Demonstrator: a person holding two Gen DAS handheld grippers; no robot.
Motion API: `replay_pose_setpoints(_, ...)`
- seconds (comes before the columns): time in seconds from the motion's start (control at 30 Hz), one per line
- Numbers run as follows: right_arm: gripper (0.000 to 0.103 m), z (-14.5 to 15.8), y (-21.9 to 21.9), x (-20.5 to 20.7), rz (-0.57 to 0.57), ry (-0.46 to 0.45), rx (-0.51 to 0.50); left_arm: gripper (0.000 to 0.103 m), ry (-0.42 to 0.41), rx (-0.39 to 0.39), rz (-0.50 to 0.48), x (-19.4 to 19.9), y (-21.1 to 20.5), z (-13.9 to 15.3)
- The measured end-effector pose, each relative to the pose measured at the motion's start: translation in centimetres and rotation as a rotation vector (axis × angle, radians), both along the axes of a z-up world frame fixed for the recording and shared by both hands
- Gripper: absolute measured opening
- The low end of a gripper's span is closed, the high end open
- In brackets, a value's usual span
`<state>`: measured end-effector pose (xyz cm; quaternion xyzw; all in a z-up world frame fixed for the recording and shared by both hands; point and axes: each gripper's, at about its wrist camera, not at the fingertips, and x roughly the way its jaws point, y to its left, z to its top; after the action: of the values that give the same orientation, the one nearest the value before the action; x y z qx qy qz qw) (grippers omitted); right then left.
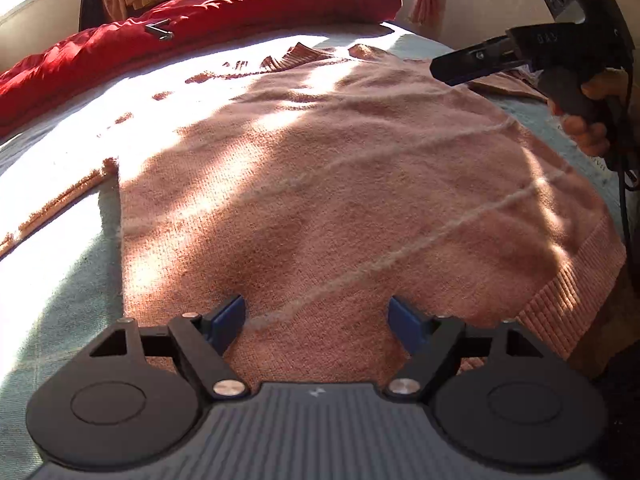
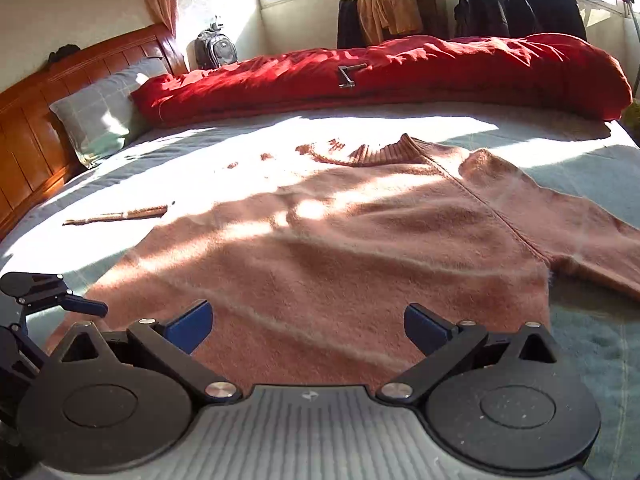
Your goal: Fold clothes
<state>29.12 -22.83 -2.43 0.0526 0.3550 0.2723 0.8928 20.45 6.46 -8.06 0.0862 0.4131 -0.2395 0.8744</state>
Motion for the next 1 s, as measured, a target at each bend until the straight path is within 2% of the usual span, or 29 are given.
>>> replay_pose_setpoints(0.07,0.103,-0.4,1.6,3.3,0.023,0.028,0.054,0.081,-0.009,-0.028,0.015,-0.4,0.5,-0.1)
replay_pose_setpoints(0.17,0.103,-2.9,2.6,7.6,0.02,0.153,0.11,0.081,-0.016,-0.045,0.046,-1.0,1.0,-0.2)
replay_pose_setpoints(0.27,0.099,-3.1,0.6,7.8,-0.052,0.165,0.13,0.081,-0.025,-0.052,0.067,-1.5,1.2,-0.2)
replay_pose_setpoints(0.53,0.099,-2.9,-5.5,7.2,-0.258,0.154,0.176,0.091,-0.026,-0.059,0.027,-1.5,1.1,-0.6)
replay_pose_setpoints(1.0,0.103,-5.0,3.8,15.9,-0.238,0.099,-0.222,0.093,-0.059,-0.065,0.061,-2.0,0.8,-0.9)
